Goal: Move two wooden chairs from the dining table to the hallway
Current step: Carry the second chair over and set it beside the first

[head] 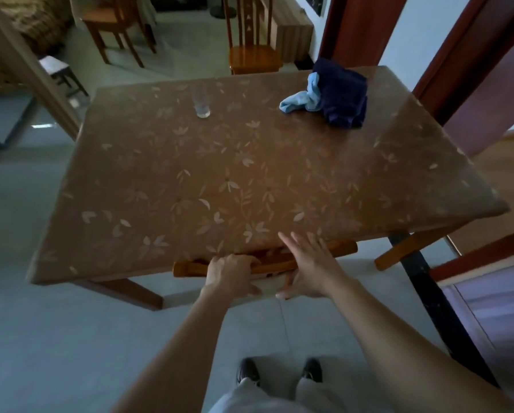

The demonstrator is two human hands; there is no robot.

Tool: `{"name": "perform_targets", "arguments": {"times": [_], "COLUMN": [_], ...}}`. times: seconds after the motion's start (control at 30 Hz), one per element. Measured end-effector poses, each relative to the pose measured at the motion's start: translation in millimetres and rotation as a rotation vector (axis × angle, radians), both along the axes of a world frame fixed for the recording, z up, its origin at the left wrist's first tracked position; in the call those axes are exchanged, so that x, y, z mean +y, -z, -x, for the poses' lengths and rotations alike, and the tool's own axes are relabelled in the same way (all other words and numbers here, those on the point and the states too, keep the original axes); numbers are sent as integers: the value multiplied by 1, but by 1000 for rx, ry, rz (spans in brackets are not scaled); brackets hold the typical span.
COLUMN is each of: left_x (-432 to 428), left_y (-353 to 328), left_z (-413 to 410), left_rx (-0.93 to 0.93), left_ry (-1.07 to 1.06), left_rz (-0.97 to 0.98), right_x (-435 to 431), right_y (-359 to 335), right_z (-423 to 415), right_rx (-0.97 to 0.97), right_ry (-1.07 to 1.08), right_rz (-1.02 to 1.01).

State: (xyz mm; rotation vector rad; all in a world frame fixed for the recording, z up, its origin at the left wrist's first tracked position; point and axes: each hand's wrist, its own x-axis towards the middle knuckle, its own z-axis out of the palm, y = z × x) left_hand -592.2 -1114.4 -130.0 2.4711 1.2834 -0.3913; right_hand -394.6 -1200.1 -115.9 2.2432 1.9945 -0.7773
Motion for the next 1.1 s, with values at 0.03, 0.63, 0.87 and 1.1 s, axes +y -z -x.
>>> {"name": "perform_targets", "arguments": {"times": [0.03, 0.63, 0.87, 1.1], "left_x": [-3, -8, 6, 4], "left_y": [4, 3, -60, -103], "left_z": [-1, 6, 16, 36], "left_rx": [4, -146, -393, -439], "left_ry": [-28, -36, 111, 205], "left_rz": [-55, -203, -367, -338], "right_x": [3, 25, 20, -4], "right_y": [8, 19, -52, -106], "right_z": [-2, -19, -17, 3], "right_rx": [-53, -166, -122, 42], "right_ry": [-61, -354, -281, -180], "right_rz": [4, -120, -316, -138]}}
